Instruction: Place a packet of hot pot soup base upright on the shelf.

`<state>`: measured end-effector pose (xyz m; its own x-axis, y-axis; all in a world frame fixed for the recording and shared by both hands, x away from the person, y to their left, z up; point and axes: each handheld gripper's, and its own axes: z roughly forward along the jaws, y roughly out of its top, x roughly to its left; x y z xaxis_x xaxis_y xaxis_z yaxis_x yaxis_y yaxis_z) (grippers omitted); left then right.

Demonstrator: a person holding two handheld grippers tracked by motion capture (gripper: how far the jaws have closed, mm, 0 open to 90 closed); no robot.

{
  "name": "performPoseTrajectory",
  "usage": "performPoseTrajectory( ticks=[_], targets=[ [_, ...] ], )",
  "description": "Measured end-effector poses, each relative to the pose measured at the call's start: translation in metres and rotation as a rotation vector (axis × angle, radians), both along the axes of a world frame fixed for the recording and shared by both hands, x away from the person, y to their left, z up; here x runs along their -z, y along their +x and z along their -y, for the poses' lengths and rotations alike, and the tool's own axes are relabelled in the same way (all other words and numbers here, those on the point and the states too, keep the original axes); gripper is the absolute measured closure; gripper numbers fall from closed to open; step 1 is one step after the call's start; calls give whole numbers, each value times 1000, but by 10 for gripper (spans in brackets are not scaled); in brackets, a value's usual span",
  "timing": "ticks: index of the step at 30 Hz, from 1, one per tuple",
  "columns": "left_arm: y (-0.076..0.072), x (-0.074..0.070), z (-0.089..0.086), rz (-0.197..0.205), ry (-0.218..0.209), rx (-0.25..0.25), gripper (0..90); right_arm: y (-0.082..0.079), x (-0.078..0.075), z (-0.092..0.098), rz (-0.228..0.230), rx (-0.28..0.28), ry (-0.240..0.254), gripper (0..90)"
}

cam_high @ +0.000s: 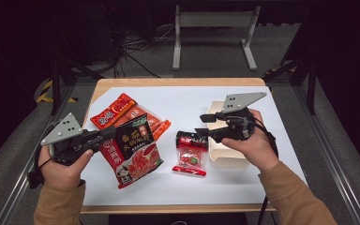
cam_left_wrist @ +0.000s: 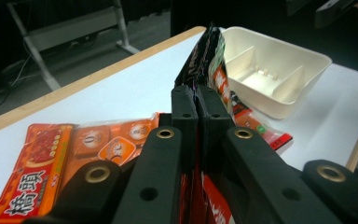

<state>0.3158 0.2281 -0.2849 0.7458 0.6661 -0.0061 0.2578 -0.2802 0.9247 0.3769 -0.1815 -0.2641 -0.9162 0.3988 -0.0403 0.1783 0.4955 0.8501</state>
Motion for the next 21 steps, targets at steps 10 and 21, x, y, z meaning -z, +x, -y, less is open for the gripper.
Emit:
performPoseTrajectory(
  ticks=[10, 21],
  targets=[
    [5, 2, 20, 9, 47, 53, 894, 8, 13, -38, -20, -57, -1, 509],
    [7, -6, 41, 49, 11, 172, 897, 13, 23, -63, -21, -102, 42, 474]
  ],
)
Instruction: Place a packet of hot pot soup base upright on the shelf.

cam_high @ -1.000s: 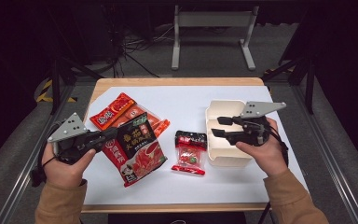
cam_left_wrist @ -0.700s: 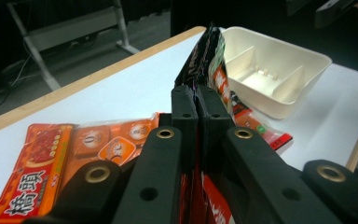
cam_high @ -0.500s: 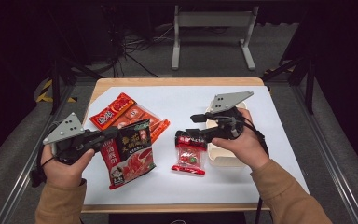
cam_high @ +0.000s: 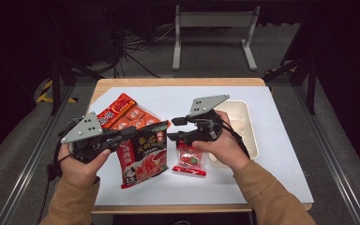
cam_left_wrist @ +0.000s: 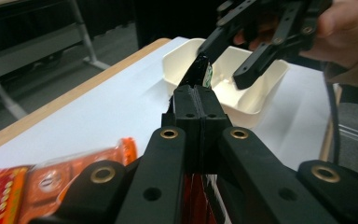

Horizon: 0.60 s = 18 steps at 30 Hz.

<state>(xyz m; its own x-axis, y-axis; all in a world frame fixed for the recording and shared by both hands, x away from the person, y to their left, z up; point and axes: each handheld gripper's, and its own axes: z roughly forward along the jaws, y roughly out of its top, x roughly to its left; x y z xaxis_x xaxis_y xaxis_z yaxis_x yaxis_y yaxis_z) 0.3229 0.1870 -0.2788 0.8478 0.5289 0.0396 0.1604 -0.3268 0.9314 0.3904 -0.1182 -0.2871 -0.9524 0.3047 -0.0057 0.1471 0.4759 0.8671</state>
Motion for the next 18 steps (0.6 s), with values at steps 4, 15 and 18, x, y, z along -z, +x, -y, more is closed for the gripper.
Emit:
performPoseTrajectory(
  ticks=[4, 15, 18],
  targets=[
    [0, -1, 6, 4, -8, 28, 896, 0, 1, -4, 3, -10, 0, 471],
    [-3, -1, 20, 36, -14, 80, 897, 2, 5, -11, -30, -99, 12, 486],
    [-3, -1, 22, 41, -22, 93, 897, 2, 6, -11, -39, -115, 16, 523]
  ],
)
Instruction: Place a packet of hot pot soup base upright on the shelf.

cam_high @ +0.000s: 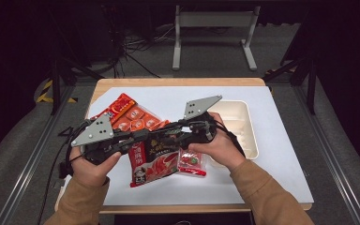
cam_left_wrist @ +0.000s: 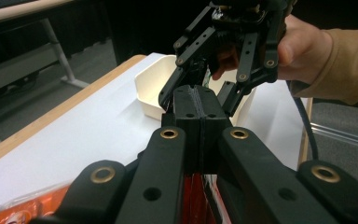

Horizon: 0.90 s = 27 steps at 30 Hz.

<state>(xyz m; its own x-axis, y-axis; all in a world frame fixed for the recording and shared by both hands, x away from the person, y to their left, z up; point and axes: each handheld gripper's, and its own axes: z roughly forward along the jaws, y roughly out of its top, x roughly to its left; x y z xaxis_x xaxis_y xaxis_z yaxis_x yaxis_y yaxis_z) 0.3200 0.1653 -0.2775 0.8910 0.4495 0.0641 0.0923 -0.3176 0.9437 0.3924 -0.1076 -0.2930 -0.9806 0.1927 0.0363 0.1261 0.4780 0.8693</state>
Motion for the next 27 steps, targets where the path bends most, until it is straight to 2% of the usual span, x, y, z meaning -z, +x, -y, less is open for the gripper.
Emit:
performPoseTrajectory(
  ticks=[4, 9, 13, 18, 23, 24, 27],
  targets=[
    [1, 0, 2, 6, 0, 14, 896, -1, -1, 3, -5, -11, -21, 644],
    [4, 1, 2, -1, -20, 20, 892, -4, -5, 7, 0, -2, -33, 724],
    [5, 2, 4, 3, -7, 11, 890, -5, -8, 8, 23, 25, -59, 741],
    [7, 3, 3, 4, -24, 12, 881, -6, -11, 10, 25, 44, -68, 767],
    [7, 2, 1, 5, -40, 14, 868, -8, -15, 9, 46, 60, -72, 780],
    [6, 2, 1, 8, -55, 9, 860, -8, -16, 9, 50, 65, -74, 781],
    [4, 0, -2, 21, -72, -7, 764, -8, -19, 10, 46, 78, -87, 783]
  ],
)
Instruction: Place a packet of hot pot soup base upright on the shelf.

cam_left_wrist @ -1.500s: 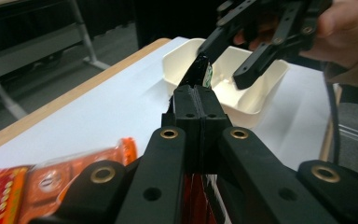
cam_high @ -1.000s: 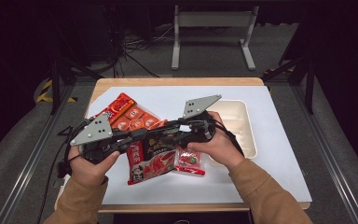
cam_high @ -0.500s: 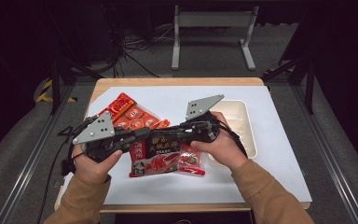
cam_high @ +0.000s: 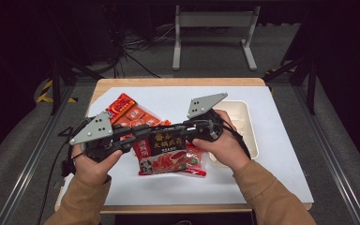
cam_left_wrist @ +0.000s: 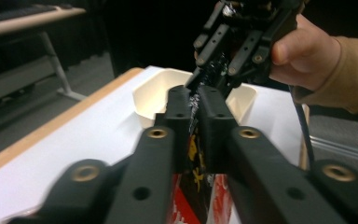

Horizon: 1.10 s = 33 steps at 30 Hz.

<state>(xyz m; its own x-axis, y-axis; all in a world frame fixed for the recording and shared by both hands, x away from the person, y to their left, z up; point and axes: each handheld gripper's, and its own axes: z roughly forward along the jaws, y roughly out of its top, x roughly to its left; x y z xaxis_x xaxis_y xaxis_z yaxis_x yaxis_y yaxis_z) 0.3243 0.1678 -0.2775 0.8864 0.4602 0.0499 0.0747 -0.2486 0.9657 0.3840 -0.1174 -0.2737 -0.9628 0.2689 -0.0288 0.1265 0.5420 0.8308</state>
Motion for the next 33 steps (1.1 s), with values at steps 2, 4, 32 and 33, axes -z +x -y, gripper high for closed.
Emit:
performPoseTrajectory(
  ticks=[2, 4, 32, 33],
  targets=[
    [-1, -1, -3, 1, -1, -5, 703, 2, -2, 2, -4, 8, -1, 784],
    [-1, -2, -6, 0, 19, -21, 718, 2, -4, 4, -2, 17, -3, 784],
    [18, 13, -34, -86, 42, -198, 274, 21, -59, 53, 136, 156, 21, 783],
    [18, 13, -34, -86, 42, -198, 260, 21, -59, 53, 136, 156, 21, 783]
  ],
)
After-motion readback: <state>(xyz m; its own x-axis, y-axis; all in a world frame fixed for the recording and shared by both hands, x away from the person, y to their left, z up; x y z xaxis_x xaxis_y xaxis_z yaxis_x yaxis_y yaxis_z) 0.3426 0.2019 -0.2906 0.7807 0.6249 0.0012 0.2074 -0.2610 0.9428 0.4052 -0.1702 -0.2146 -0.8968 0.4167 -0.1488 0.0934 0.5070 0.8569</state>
